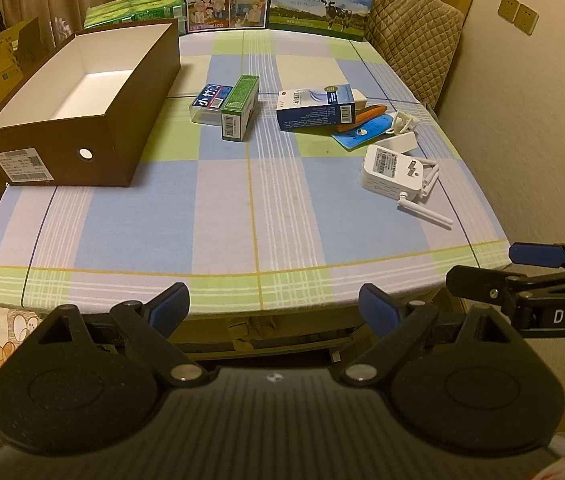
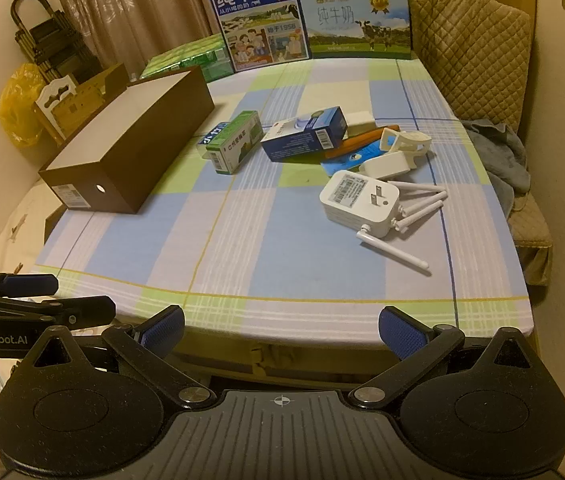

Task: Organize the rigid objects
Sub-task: 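Move the right tool toward the white repeater while the left tool approaches the table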

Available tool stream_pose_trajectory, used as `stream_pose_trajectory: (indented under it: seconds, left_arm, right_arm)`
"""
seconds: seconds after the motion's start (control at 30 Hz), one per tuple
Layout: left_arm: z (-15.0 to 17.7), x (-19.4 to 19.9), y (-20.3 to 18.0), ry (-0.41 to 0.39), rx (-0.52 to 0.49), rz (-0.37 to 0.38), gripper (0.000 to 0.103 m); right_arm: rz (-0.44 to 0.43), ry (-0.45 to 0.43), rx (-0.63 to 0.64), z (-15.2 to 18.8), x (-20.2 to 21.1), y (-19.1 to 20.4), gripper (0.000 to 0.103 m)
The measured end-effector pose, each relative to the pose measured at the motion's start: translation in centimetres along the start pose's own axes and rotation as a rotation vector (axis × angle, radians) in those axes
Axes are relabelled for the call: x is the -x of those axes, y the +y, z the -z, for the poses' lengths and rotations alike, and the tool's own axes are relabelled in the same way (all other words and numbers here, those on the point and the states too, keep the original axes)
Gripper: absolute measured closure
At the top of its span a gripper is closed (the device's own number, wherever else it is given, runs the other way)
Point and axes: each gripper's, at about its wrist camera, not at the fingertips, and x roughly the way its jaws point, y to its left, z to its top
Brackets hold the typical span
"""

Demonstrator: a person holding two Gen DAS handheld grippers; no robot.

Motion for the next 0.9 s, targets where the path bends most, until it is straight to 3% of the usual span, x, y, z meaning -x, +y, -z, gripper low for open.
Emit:
stream_pose_trajectory:
  seconds: [0.9]
  left_arm:
    - [-1.6, -1.8, 1.7, 0.027, 0.004, 0.001, 0.013]
  right_arm:
    - [-0.009, 0.031, -0.014, -1.6, -2.2, 0.4, 0.002]
